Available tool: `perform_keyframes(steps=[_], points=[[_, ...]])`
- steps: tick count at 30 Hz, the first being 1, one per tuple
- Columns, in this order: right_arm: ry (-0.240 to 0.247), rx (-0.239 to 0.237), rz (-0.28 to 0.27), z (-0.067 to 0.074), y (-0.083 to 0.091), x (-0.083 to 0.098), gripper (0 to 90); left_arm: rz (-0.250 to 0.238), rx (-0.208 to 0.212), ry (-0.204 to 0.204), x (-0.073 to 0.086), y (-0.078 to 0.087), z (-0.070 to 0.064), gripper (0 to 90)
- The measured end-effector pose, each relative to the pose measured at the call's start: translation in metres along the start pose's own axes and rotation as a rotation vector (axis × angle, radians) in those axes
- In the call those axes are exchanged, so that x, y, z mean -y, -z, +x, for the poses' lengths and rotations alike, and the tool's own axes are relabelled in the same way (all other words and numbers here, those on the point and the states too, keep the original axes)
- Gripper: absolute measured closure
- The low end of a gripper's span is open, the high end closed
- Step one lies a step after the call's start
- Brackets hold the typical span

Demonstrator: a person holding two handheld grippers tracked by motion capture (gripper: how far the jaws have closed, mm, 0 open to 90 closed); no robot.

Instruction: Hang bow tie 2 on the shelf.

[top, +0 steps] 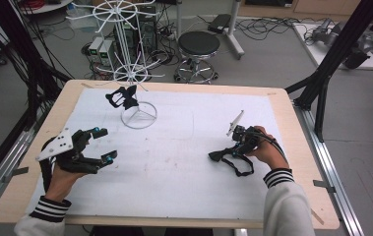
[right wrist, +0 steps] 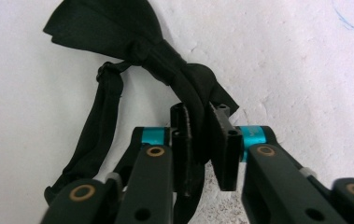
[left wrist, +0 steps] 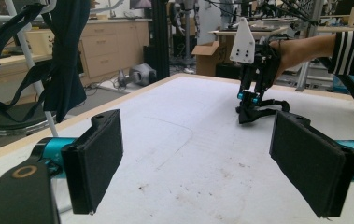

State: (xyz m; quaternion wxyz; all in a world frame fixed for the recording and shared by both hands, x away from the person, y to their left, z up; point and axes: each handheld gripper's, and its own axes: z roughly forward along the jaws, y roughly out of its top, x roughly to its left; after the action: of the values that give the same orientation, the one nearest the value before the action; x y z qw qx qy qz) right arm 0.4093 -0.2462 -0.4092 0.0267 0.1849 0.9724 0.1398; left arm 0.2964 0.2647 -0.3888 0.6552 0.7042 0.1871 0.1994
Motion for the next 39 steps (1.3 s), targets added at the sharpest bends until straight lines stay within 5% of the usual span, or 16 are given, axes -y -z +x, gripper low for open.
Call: perform_keyframes(steps=[24, 39], points=[[-0.062, -0.007, -0.184, 0.012, 0.022, -0.009, 82.5, 0.012, 0.019, -0.004, -0.001, -0.005, -0.005, 17.9], [-0.130, -0.039, -0.418, 0.025, 0.043, -0.014, 82.5, 0.032, 0.038, -0.024, -0.006, -0.013, -0.011, 17.8]])
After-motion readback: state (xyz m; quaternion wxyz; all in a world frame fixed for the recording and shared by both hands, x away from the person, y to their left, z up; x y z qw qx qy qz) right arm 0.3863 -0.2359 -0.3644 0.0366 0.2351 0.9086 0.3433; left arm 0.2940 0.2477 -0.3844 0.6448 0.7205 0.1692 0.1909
